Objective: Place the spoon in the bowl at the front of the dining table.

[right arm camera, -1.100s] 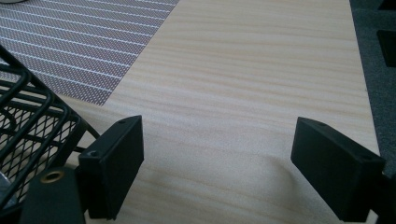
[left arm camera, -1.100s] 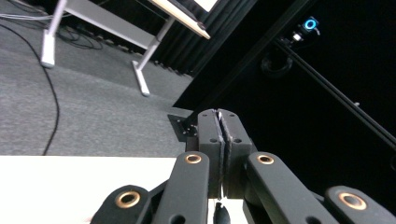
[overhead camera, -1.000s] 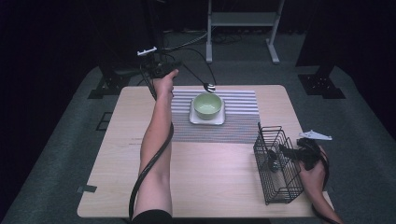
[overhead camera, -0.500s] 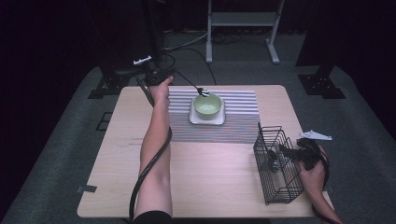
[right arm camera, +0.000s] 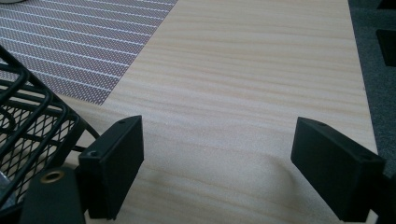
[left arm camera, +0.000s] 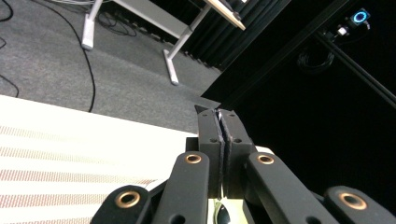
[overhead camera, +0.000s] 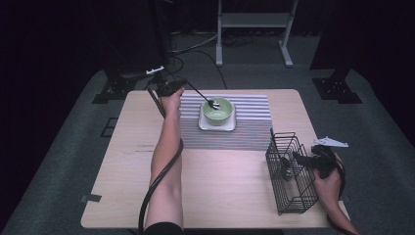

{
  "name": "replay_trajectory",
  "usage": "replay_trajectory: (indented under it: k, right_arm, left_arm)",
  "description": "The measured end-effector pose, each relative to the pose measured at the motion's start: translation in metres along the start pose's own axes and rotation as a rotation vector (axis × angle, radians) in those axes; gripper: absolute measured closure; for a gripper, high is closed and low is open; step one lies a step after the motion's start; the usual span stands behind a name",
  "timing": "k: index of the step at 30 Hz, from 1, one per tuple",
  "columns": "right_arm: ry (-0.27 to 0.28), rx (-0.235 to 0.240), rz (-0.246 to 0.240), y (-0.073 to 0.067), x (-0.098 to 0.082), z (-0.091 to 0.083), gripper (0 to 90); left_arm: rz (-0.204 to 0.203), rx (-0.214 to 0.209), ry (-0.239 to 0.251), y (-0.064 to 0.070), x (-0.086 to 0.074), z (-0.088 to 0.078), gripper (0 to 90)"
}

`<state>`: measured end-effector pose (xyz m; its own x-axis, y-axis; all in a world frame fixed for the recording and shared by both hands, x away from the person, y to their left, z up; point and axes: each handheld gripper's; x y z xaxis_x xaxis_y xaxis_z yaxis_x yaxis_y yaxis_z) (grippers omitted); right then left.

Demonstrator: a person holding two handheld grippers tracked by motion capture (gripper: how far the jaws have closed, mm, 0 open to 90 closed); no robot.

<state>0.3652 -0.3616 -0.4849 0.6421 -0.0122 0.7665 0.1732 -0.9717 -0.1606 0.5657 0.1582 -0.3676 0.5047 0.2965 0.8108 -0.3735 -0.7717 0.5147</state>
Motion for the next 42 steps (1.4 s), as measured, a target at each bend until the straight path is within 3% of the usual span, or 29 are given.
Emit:
replay_trajectory:
  k: [6, 28, 42]
  right_arm:
    - [-0.001, -0.002, -0.002, 0.0, 0.0, 0.0, 16.1]
    - [-0.003, -0.004, -0.009, -0.001, 0.0, 0.0, 16.1]
    - [-0.004, -0.003, -0.005, -0.001, 0.0, 0.0, 16.1]
  left_arm:
    - [0.018, 0.017, -0.027, -0.002, -0.008, 0.004, 88.9]
    - [-0.014, -0.004, -0.051, -0.01, -0.035, 0.014, 88.6]
    - [-0.027, -0.024, -0.057, -0.017, -0.036, 0.009, 84.5]
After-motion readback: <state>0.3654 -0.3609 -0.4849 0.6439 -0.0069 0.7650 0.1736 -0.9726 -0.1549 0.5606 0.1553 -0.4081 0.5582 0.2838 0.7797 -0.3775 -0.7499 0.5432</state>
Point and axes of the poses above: each handheld gripper's, and its own axes: z roughly forward along the jaws, x roughly out of its top, y roughly to its right, and after that the axes turned 7 degrees about z, right-handed
